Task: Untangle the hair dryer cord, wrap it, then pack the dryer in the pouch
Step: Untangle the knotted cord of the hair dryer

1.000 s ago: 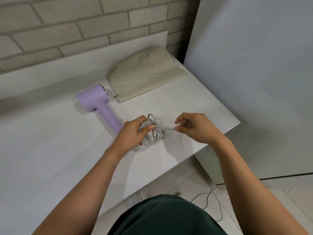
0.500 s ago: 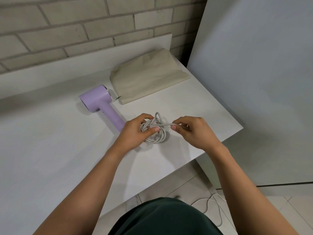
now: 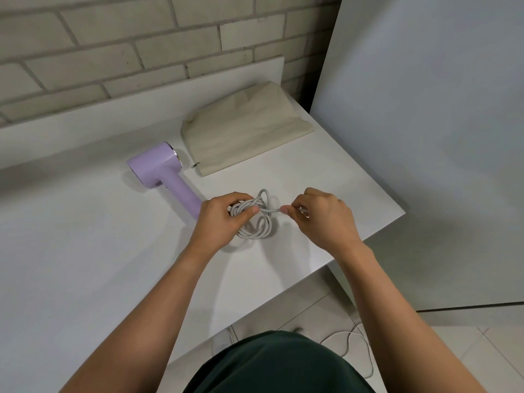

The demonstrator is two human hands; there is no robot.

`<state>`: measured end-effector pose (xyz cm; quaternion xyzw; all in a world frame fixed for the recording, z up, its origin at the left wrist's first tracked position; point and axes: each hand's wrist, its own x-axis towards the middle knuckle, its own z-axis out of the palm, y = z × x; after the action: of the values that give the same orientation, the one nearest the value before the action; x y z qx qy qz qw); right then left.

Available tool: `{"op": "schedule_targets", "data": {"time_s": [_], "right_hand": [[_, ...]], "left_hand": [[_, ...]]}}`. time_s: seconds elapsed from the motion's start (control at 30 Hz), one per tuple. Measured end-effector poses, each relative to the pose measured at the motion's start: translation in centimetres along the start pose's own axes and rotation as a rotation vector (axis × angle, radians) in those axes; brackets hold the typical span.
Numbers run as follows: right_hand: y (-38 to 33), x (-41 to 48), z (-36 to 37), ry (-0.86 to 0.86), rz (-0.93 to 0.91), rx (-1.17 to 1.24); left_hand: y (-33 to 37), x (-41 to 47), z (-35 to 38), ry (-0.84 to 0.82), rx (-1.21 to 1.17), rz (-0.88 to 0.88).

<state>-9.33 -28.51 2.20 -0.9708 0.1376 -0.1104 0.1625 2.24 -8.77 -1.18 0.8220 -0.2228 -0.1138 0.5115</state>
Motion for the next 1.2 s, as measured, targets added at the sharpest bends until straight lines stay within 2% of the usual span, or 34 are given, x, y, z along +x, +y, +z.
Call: {"op": "schedule_targets", "data": {"time_s": [0.13, 0.23, 0.47, 0.6, 0.8, 0.97, 1.2], "right_hand": [[0.1, -0.1, -0.7, -0.136, -0.137, -0.001], [-0.3, -0.2, -0.5, -0.086, -0.139, 0.015], [-1.2, -0.2, -0.1, -0.035, 0.045, 0.005], [-2.4, -0.4, 0.5, 0.029, 0.121, -0.002], [-3.7, -1.1, 1.5, 0.027, 0.196, 0.027], [-3.4, -1.2, 2.3, -0.041, 0.229, 0.174], [-2.7, -0.6, 1.7, -0.223, 0.357, 0.652]], "left_hand": [[-0.2, -0.2, -0.3, 0.026, 0.04, 0.019], [0.0, -0.3, -0.3, 0.012, 0.008, 0.011], [0.1, -0.4, -0.5, -0.073, -0.043, -0.034], [0.0, -0.1, -0.6, -0.048, -0.079, -0.108], [0.6, 0.0, -1.1, -0.099, -0.092, -0.054], [1.2, 0.2, -1.6, -0.208, -0.291, -0.247], [0.8, 0.4, -1.1, -0.163, -0.224, -0.236]]}}
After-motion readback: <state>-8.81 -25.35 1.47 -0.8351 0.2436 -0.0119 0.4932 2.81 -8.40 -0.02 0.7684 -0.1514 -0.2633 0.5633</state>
